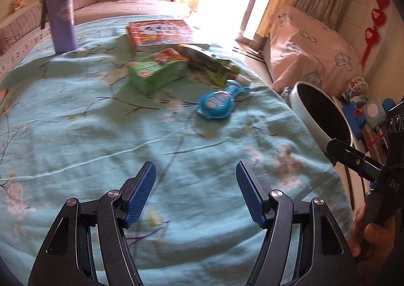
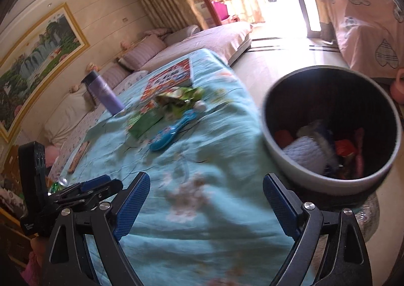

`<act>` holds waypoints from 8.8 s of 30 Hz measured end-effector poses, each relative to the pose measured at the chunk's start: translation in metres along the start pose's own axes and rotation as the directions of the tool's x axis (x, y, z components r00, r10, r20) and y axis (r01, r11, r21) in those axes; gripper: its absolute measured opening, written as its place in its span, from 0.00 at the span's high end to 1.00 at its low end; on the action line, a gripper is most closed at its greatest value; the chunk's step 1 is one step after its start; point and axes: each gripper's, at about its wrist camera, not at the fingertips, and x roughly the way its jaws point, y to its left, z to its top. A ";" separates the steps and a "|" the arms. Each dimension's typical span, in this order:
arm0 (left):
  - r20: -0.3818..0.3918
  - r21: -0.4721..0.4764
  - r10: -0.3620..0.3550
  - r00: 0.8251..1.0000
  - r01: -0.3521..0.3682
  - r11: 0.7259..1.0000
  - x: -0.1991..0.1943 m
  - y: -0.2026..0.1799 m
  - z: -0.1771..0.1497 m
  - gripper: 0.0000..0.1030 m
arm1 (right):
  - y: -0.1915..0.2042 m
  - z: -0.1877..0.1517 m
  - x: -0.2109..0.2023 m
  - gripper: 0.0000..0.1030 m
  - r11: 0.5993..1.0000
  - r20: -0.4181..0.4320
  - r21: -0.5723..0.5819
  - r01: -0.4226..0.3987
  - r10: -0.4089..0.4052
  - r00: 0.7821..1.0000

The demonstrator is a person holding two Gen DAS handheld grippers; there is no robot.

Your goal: Collect trash

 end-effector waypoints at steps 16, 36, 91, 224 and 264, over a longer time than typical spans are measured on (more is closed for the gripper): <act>-0.018 0.017 0.089 0.996 -0.089 0.996 0.040 0.055 0.046 0.26 | 0.032 0.011 0.050 0.10 0.999 -0.050 0.004 -0.052 0.052 0.997; 0.035 0.179 0.063 0.997 -0.069 0.981 0.075 0.044 0.096 0.42 | 0.024 0.039 0.110 0.38 0.992 -0.133 0.107 -0.061 0.075 0.988; 0.026 0.068 -0.024 0.999 0.022 0.997 -0.019 -0.084 -0.017 0.47 | -0.035 -0.018 -0.051 0.85 0.993 0.059 0.094 -0.066 0.061 0.996; 0.028 0.180 -0.104 0.994 0.098 0.979 0.025 -0.199 0.044 0.34 | -0.128 0.028 -0.093 0.27 0.982 0.159 0.180 0.056 -0.086 0.984; 0.519 0.012 0.228 0.824 -0.273 0.962 -0.126 -0.095 -0.118 0.00 | 0.031 -0.107 -0.128 0.00 0.949 0.481 -0.132 0.288 -0.192 0.855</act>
